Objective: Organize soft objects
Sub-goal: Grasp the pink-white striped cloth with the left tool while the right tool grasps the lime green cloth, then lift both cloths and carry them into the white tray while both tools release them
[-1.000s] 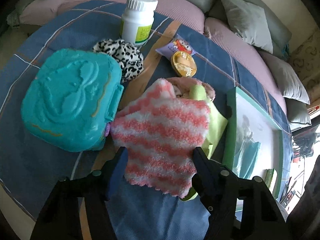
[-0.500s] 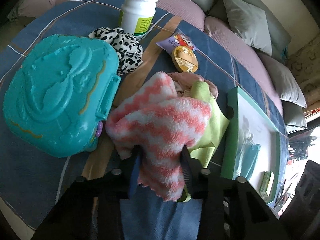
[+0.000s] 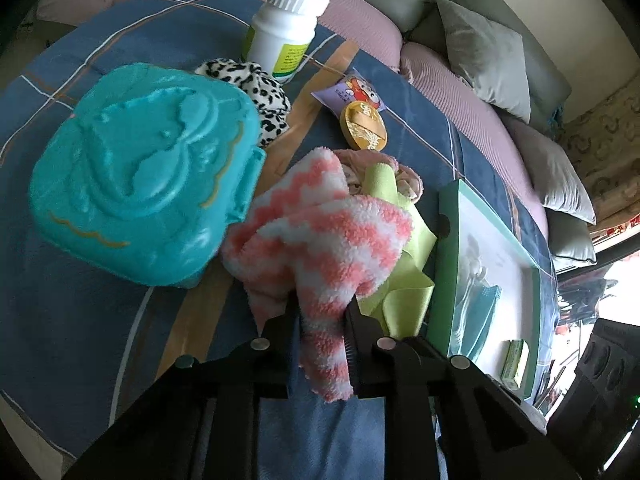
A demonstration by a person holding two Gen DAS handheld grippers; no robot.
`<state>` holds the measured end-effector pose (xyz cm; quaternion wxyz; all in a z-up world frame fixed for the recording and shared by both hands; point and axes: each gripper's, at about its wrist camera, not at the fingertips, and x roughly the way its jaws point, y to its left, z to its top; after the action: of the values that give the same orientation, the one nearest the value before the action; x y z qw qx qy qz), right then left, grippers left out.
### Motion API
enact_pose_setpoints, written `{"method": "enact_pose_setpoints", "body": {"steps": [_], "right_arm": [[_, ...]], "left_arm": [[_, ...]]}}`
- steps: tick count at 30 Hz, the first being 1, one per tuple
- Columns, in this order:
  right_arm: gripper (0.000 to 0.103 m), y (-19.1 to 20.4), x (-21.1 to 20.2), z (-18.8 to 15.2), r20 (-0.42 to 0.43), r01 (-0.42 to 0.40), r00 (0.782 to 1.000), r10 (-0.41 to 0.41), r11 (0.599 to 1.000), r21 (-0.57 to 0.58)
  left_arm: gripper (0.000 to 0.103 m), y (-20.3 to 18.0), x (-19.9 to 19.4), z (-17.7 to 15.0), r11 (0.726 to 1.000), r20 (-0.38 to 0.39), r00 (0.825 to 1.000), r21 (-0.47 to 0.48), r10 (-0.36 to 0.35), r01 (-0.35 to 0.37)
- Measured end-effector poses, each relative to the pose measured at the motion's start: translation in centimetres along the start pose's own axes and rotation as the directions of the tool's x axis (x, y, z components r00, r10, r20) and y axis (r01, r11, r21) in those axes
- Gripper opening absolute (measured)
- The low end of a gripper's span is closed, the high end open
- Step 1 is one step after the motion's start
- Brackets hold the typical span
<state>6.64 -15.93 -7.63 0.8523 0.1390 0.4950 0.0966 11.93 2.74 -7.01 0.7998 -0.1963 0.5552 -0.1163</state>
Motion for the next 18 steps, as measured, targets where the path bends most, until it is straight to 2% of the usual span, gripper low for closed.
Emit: {"method": "enact_pose_setpoints", "body": {"steps": [10,14,18], "right_arm": [[0.002,-0.9,-1.1,-0.2,0.026,0.021,0.999,-0.022,0.999,0.034],[0.002,-1.1,-2.0,-0.2,0.055,0.002,0.998,-0.005,0.999,0.043],[0.002,-1.2,-2.9,-0.3,0.078,-0.047,0.996,0.042,0.997,0.065]], "left_arm": [[0.020,0.5,-1.0,0.0,1.000,0.017,1.000,-0.013,0.011,-0.011],[0.019,0.2,-1.7,0.0,1.000,0.032,0.999,0.008,0.013,-0.013],[0.017,0.0,-2.6,0.1,1.000,0.046,0.999,0.015,-0.019,0.018]]}}
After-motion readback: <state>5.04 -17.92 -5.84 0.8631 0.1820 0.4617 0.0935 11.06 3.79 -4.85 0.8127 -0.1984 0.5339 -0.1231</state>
